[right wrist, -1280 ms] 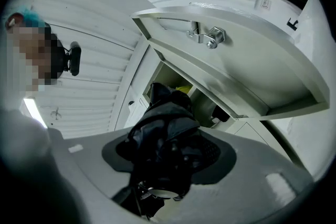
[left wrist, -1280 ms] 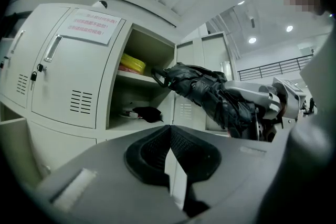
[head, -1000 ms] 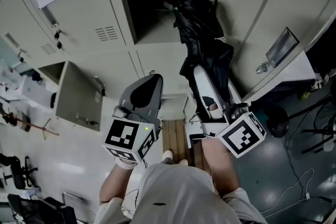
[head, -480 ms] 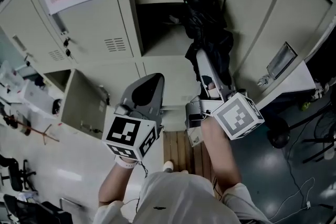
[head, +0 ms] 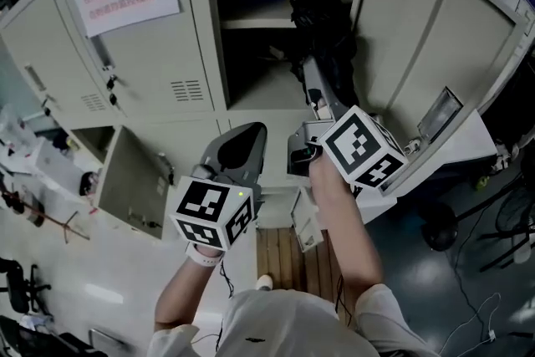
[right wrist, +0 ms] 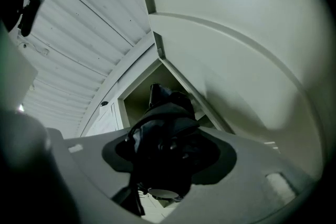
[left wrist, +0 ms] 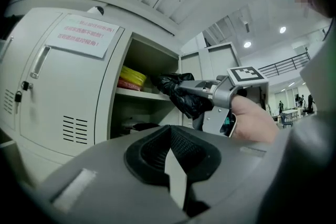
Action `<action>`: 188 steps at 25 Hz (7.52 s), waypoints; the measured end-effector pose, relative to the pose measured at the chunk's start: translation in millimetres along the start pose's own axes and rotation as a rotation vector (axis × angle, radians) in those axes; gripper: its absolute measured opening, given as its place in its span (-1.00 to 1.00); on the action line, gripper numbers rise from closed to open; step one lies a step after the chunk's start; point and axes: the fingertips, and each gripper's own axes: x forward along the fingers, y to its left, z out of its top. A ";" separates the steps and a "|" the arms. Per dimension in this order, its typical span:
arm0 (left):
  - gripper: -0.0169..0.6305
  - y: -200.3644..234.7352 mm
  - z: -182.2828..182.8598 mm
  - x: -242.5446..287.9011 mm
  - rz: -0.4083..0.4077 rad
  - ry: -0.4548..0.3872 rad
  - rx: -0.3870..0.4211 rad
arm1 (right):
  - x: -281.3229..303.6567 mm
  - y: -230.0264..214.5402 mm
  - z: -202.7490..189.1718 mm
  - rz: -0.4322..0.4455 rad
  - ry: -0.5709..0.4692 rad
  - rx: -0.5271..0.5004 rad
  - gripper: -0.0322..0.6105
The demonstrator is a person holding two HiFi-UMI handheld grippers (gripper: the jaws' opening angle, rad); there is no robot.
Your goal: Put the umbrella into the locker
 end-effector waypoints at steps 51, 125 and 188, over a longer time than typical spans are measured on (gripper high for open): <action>-0.90 36.4 25.1 11.1 0.037 -0.049 -0.007 | 82.2 5.5 21.6 -0.205 -0.014 -0.496 0.15; -0.90 44.2 1.5 -6.6 0.087 -0.005 -0.024 | 124.0 -19.3 -8.9 -0.194 0.139 -0.671 -0.13; -0.90 0.8 -108.5 -84.9 0.117 0.014 -0.045 | -178.2 -61.9 -141.2 -0.029 0.395 -0.617 -0.89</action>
